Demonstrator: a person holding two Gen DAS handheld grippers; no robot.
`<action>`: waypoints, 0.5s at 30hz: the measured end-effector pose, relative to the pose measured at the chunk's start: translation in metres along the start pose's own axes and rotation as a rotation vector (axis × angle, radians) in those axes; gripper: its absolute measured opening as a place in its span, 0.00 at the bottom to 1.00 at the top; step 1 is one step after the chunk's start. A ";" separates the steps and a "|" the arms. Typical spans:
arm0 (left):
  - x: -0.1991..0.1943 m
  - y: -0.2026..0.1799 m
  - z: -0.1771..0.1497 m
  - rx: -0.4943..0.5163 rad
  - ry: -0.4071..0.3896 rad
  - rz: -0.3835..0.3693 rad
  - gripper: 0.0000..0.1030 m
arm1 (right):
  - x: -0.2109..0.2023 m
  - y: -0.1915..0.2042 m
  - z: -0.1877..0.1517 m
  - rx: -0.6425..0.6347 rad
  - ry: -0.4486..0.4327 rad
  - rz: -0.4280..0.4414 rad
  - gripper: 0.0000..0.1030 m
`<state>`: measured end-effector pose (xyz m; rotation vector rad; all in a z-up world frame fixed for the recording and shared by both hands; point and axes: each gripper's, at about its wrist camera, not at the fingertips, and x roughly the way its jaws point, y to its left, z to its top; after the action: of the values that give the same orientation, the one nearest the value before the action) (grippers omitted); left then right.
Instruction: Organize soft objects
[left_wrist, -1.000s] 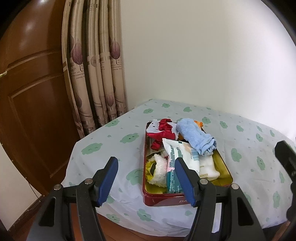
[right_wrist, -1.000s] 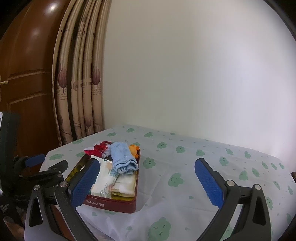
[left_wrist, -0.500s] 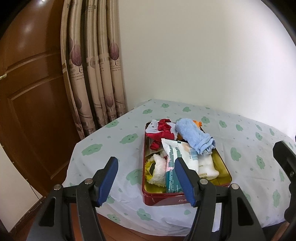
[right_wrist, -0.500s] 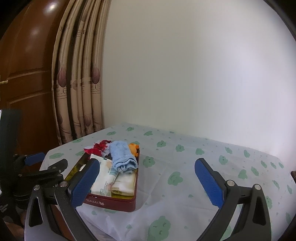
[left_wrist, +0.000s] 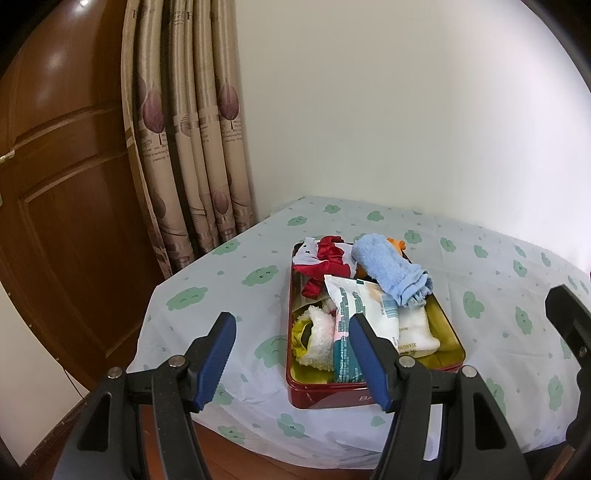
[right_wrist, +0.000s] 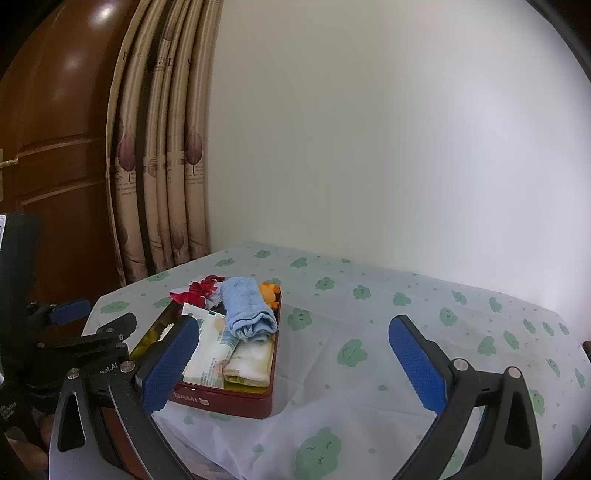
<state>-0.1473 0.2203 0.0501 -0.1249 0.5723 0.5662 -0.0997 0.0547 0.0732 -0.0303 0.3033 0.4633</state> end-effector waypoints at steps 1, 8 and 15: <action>0.000 0.001 0.000 -0.004 0.002 -0.001 0.63 | 0.000 0.000 0.000 0.001 -0.001 -0.001 0.99; 0.002 0.005 0.001 -0.031 0.016 -0.011 0.63 | 0.003 0.001 -0.002 -0.011 0.000 0.007 0.99; 0.001 0.008 0.002 -0.047 0.010 -0.013 0.63 | 0.005 0.001 -0.006 -0.002 0.014 0.009 0.99</action>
<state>-0.1501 0.2280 0.0512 -0.1759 0.5681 0.5672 -0.0973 0.0577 0.0662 -0.0341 0.3173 0.4723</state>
